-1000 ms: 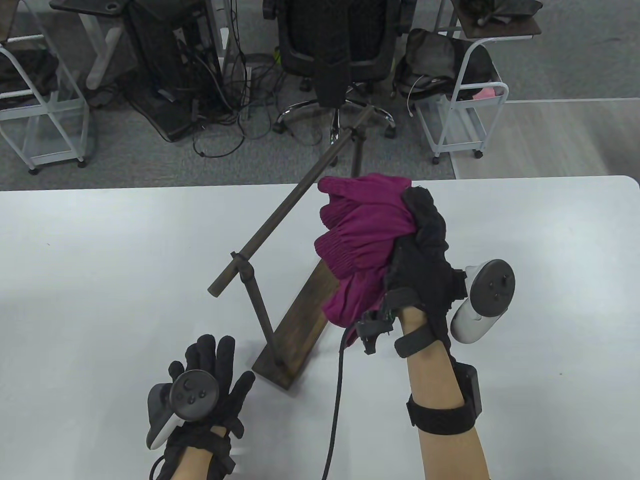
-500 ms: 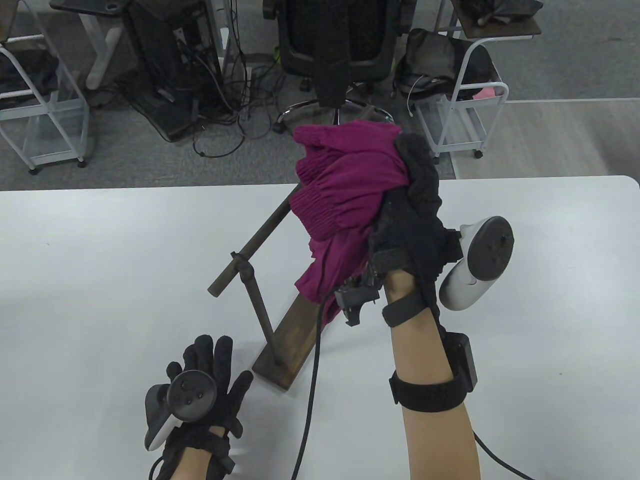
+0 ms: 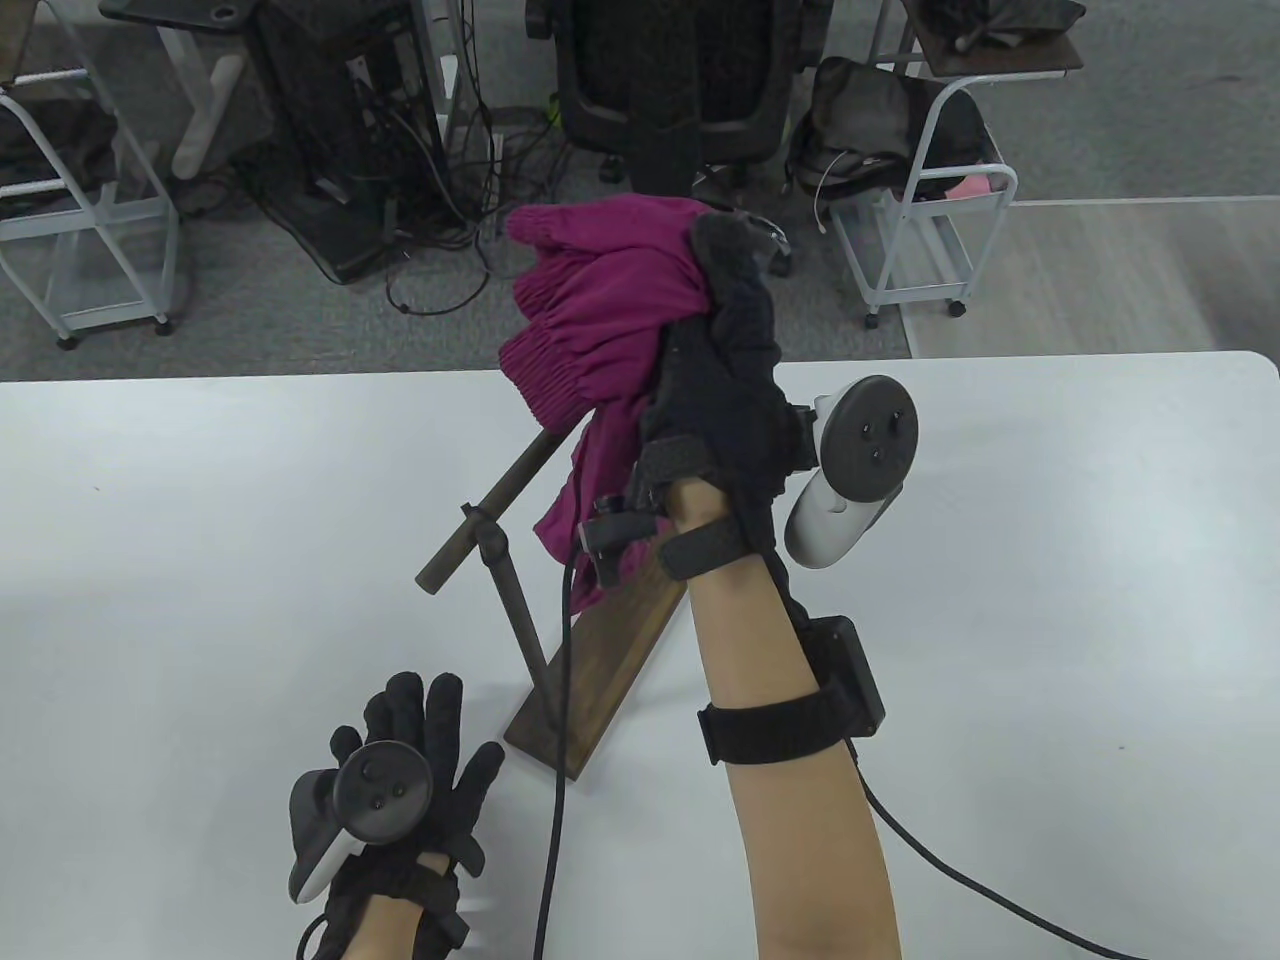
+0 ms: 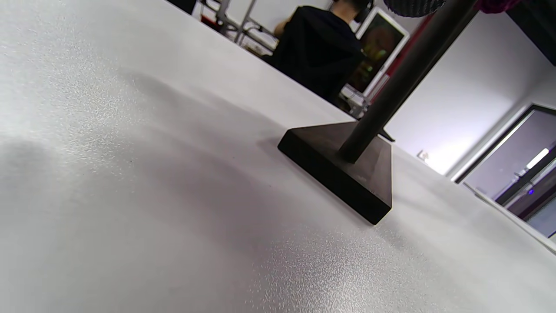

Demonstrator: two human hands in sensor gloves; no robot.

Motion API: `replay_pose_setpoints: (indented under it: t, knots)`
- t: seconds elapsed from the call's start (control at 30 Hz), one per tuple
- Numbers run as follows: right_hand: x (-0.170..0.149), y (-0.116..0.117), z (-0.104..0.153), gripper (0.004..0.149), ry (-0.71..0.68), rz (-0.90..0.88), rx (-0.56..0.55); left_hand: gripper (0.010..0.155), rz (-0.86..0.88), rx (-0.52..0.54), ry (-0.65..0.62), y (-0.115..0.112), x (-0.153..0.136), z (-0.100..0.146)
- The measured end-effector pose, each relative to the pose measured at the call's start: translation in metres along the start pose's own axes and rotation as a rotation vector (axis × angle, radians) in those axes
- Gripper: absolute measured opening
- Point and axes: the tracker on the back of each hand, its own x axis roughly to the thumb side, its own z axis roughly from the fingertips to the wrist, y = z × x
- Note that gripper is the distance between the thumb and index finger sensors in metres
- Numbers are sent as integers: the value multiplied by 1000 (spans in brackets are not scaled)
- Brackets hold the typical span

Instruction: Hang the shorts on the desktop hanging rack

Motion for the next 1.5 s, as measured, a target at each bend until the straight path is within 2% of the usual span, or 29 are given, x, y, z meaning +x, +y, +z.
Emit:
replay_pose_setpoints:
  t: [0.2, 0.5, 0.73, 1.13, 1.5]
  knots:
    - [-15, 2, 0, 48, 12, 172, 31, 79, 4, -3, -1, 0, 0, 0]
    - [-22, 10, 11, 48, -91, 592, 177, 79, 7, -4, -13, 0, 1, -1]
    - [-23, 7, 22, 50, -138, 785, 227, 79, 4, -5, -13, 0, 1, -1]
    - [-34, -6, 43, 63, -161, 924, 297, 78, 9, -8, -23, 0, 2, -1]
    - [-57, -26, 71, 73, -95, 933, 343, 79, 11, 14, -41, 3, 3, 1]
